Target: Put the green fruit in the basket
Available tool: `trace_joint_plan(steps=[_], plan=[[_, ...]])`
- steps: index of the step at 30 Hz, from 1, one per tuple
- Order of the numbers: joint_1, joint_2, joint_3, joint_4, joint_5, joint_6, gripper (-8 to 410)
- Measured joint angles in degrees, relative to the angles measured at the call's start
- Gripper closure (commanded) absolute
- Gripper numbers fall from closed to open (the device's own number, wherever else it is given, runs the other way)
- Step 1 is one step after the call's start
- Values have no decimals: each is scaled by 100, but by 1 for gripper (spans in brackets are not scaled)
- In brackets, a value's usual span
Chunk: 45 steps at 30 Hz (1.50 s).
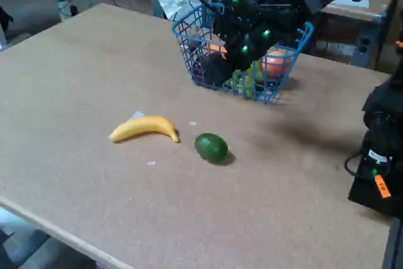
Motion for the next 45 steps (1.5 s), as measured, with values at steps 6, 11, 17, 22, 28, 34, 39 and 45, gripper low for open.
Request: trace_joint_plan(steps=[6,11,17,22,28,34,39,45], plan=[[-9,0,0,2,0,0,182],[-11,0,0,-2,2,2,182],[-11,0,0,-2,0,2,182],[-11,0,0,4,0,2,182],[-9,-7,0,-9,-118,28,182],[-7,-83,0,-15,-476,44,182],[-4,-129,0,-101,-1034,160,182],[-7,-133,0,-258,-1679,151,182]])
